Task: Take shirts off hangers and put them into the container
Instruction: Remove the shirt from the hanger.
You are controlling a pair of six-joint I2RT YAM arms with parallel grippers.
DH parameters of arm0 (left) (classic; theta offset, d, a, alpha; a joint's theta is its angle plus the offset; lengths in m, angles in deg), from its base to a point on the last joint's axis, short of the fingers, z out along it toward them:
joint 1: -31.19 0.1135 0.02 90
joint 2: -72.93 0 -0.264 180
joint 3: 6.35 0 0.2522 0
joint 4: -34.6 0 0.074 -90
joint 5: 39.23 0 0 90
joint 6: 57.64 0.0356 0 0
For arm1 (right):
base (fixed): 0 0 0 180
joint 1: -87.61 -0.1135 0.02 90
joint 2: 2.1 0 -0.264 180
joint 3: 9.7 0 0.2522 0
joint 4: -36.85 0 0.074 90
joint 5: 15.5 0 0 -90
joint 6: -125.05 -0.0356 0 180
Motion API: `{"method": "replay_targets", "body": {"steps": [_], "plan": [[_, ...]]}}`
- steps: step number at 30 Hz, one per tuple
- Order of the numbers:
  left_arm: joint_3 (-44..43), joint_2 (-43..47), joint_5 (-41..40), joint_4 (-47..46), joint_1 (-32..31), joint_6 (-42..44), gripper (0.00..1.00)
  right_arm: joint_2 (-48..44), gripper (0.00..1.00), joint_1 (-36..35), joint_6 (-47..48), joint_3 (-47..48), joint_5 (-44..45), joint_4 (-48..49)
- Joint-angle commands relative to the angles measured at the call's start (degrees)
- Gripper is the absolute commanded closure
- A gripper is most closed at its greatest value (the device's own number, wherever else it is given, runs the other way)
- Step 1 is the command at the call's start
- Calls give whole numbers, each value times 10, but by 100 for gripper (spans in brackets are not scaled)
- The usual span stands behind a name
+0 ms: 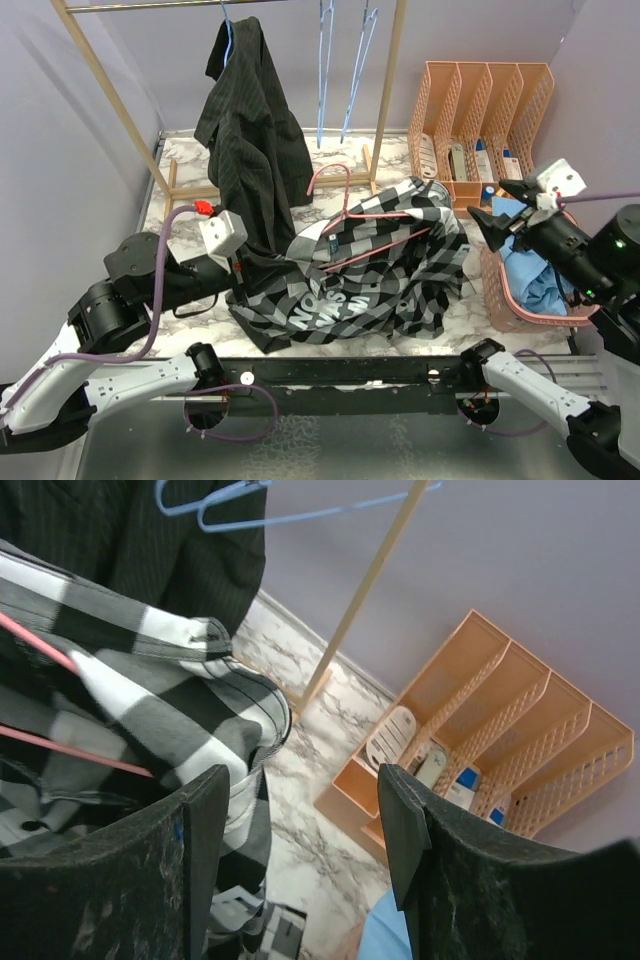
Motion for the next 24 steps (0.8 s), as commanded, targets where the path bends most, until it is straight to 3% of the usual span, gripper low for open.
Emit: {"method": "replay_targets", "body": {"steps": [1,3,9,15,24], "plan": [[-13,-5,-38,-51,1,8,100,-18,42,-2,-15,4,4,31],[-14,-3,-43,-51,1,7,100,-29,43,-2,-14,4,-5,37],[-8,7,-50,-66,1,3,100,-36,36,-1,-16,-70,-154,-17],[-10,2,-47,-71,1,0,100,-85,32,-1,-39,-209,-188,42],[-1,-4,-39,-87,1,-4,100,-78,23,-1,-82,-244,-199,103]]}}
